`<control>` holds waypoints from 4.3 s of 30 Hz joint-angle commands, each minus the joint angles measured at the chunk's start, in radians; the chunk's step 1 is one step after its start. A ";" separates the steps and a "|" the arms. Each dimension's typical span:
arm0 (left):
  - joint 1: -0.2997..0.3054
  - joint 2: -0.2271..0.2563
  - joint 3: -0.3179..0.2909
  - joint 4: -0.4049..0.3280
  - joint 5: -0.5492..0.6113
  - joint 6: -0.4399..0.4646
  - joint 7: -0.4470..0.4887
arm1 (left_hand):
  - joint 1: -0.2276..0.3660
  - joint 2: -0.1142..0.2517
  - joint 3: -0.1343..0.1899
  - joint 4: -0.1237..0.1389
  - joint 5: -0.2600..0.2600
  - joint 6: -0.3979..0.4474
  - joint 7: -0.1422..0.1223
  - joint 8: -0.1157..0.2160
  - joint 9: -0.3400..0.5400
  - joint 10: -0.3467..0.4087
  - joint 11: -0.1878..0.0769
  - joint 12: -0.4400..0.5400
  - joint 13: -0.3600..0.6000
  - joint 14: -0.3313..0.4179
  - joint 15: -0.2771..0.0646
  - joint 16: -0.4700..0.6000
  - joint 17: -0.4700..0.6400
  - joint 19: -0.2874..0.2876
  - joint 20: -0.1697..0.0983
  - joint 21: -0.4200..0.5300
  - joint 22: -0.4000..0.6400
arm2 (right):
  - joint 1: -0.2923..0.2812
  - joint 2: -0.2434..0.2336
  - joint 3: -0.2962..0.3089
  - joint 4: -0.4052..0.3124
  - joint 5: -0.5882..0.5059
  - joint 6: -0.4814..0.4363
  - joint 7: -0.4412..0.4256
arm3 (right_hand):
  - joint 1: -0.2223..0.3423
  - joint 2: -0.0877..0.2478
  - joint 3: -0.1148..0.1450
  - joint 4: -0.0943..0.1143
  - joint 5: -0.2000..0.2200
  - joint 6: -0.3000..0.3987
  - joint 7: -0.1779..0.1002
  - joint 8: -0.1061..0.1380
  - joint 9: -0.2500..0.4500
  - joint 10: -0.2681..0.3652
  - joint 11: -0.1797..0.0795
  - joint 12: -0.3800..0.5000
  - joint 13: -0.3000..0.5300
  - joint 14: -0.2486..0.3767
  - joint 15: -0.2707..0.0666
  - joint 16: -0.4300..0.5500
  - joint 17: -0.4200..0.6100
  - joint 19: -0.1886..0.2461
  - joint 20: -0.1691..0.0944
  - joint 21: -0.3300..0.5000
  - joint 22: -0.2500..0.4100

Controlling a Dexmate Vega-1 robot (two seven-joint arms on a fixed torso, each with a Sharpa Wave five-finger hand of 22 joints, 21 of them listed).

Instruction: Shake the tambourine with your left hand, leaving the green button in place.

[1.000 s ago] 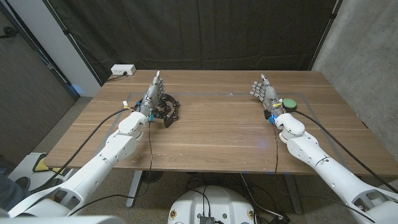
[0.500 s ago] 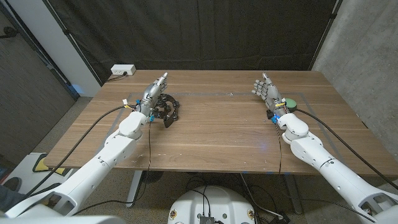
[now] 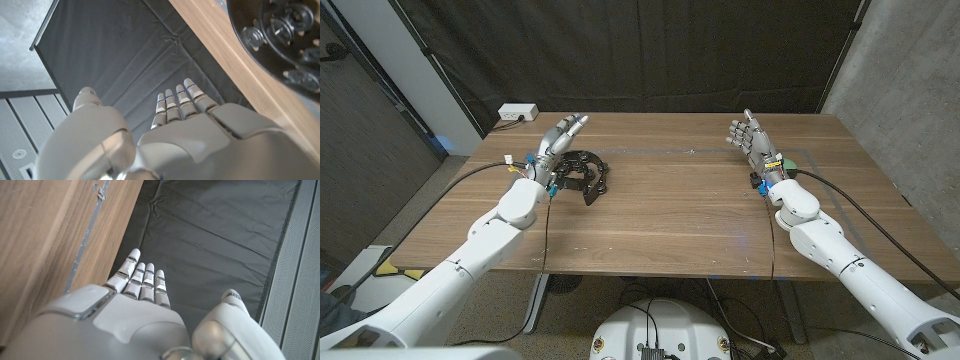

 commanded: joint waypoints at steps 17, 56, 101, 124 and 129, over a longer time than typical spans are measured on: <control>0.183 0.192 -0.104 -0.202 0.572 0.217 0.302 | 0.092 0.009 0.014 -0.047 -0.006 0.066 -0.024 0.010 0.006 0.068 -0.030 0.010 0.005 0.072 -0.025 0.011 0.004 0.055 -0.022 0.017 0.001 | -0.125 -0.001 0.034 -0.211 -0.069 -0.045 -0.180 | 0.010 0.002 -0.006 -0.005 0.009 0.012 -0.002 0.007 0.003 0.018 0.002 0.009 0.001 0.014 -0.003 0.000 0.000 0.013 -0.031 -0.013 0.006; 0.352 0.414 -0.166 -0.399 1.066 0.729 0.156 | 0.233 -0.007 0.007 -0.116 0.020 0.063 -0.069 -0.026 0.009 0.072 -0.077 -0.029 0.008 0.073 -0.064 -0.023 0.004 0.047 -0.032 -0.011 0.000 | -0.224 -0.015 0.092 -0.377 -0.111 -0.144 -0.285 | 0.001 0.004 -0.016 -0.002 0.011 0.015 -0.003 0.006 0.003 0.024 0.005 0.008 0.001 0.023 0.003 0.000 0.001 0.023 -0.026 -0.027 0.006; -0.007 0.537 0.069 -0.354 1.043 0.533 -0.390 | 0.377 0.043 0.009 -0.110 0.000 0.170 -0.123 -0.013 0.013 0.163 -0.126 -0.023 0.012 0.141 -0.101 -0.018 0.004 0.174 0.011 0.012 0.000 | -0.239 0.017 0.093 -0.360 -0.119 -0.124 -0.313 | 0.025 0.028 -0.009 -0.013 0.016 0.024 -0.006 0.007 0.003 0.039 0.003 0.010 0.002 0.037 0.003 -0.002 -0.001 0.039 -0.022 -0.044 0.007; -0.165 0.480 0.150 -0.291 1.024 0.381 -0.520 | 0.400 0.083 -0.005 -0.098 -0.035 0.399 -0.132 0.043 0.017 0.391 -0.143 0.023 0.018 0.379 -0.142 0.032 0.010 0.323 -0.037 0.052 0.005 | -0.261 0.022 0.101 -0.367 -0.119 -0.114 -0.321 | 0.039 0.035 -0.006 -0.020 0.014 0.028 -0.007 0.007 0.004 0.043 0.000 0.009 0.002 0.041 -0.001 -0.003 -0.002 0.051 -0.022 -0.050 0.008; -0.184 0.461 0.164 -0.270 1.018 0.366 -0.537 | 0.406 0.079 -0.009 -0.101 -0.040 0.414 -0.120 0.043 0.016 0.414 -0.139 0.024 0.018 0.406 -0.152 0.033 0.006 0.343 -0.065 0.056 0.003 | -0.273 0.018 0.108 -0.380 -0.117 -0.122 -0.328 | 0.040 0.035 -0.006 -0.021 0.014 0.028 -0.007 0.007 0.004 0.044 0.002 0.009 0.002 0.042 -0.001 -0.003 -0.002 0.052 -0.022 -0.052 0.008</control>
